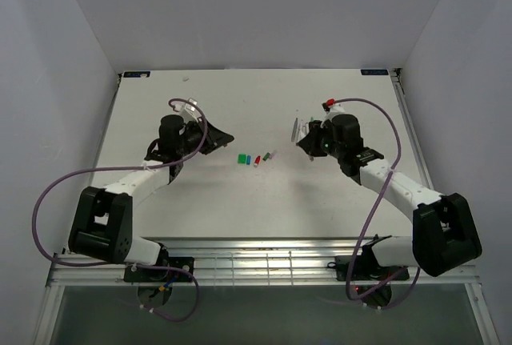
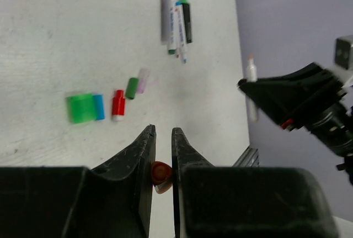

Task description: Open the pen caps

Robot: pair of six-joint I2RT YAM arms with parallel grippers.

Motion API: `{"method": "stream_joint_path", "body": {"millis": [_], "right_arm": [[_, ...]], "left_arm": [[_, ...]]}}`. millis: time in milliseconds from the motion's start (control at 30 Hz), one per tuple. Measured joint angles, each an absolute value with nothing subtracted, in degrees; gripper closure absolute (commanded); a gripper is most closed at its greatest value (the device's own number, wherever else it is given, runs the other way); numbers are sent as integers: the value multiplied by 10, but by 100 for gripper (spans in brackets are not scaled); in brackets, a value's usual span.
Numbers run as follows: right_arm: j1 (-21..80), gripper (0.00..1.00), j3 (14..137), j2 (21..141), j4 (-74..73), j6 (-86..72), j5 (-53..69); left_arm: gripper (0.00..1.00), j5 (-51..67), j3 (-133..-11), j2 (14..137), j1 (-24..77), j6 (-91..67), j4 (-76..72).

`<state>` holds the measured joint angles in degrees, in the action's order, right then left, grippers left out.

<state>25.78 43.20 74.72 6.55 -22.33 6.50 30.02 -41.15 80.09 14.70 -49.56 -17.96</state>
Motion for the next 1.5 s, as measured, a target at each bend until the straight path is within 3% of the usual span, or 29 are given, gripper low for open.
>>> {"method": "stream_joint_path", "body": {"millis": [300, 433, 467, 667, 800, 933, 1333, 1367, 1500], "right_arm": [[125, 92, 491, 850, 28, -180, 28], [91, 92, 519, 914, 27, -166, 20], [86, 92, 523, 926, 27, -161, 17], [80, 89, 571, 1010, 18, -134, 13], [80, 85, 585, 1034, 14, -128, 19], [79, 84, 596, 1049, 14, -125, 29], [79, 58, 640, 1091, 16, -127, 65], [79, 54, 644, 1094, 18, -127, 68], [79, 50, 648, 1097, 19, -130, 73]], "left_arm": [[100, 305, -418, 911, 147, -386, -111], [85, 299, -441, 971, 148, -368, -99], [76, 296, -444, 981, 149, -365, -95], [64, 280, -451, 1002, 152, -353, -76], [50, 273, -458, 1003, 152, -352, -75], [47, 267, -459, 1003, 153, -352, -74], [38, 247, -461, 983, 154, -356, -58], [31, 244, -461, 974, 154, -356, -53], [24, 223, -462, 924, 154, -357, -26]]}}
